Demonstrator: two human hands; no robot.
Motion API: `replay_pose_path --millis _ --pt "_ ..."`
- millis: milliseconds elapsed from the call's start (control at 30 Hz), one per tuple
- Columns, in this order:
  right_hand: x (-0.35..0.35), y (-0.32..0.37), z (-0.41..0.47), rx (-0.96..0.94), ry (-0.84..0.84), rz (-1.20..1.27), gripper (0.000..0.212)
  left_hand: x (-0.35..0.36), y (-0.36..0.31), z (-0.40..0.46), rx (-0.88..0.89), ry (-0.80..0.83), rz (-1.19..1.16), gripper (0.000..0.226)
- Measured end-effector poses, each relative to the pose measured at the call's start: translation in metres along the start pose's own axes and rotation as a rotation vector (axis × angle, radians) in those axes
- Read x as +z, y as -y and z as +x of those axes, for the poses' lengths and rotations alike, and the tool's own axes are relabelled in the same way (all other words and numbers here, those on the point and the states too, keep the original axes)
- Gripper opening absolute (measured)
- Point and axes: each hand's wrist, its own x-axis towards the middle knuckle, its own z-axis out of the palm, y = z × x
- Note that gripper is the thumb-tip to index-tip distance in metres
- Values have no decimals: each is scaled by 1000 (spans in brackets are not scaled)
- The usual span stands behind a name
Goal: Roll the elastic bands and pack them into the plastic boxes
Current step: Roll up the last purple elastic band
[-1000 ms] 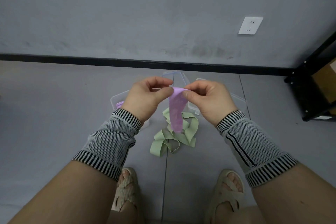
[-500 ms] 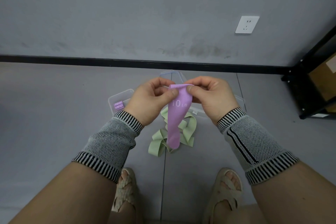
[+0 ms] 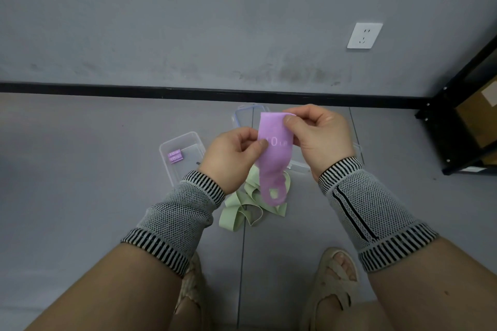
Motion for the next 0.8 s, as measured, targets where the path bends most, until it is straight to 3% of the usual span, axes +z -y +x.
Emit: replay_pose_path --millis 233,333,567,800 --pt "0 5 -7 -97 112 -77 22 -3 -6 2 106 -184 -155 28" --pt "1 5 -9 -107 148 -89 19 -5 -5 1 149 -230 -117 39" --pt "1 0 -4 -32 142 7 23 -5 -9 -3 216 -219 -55 39" --pt "2 2 -1 56 81 137 10 -3 -12 -9 313 -156 65 32"
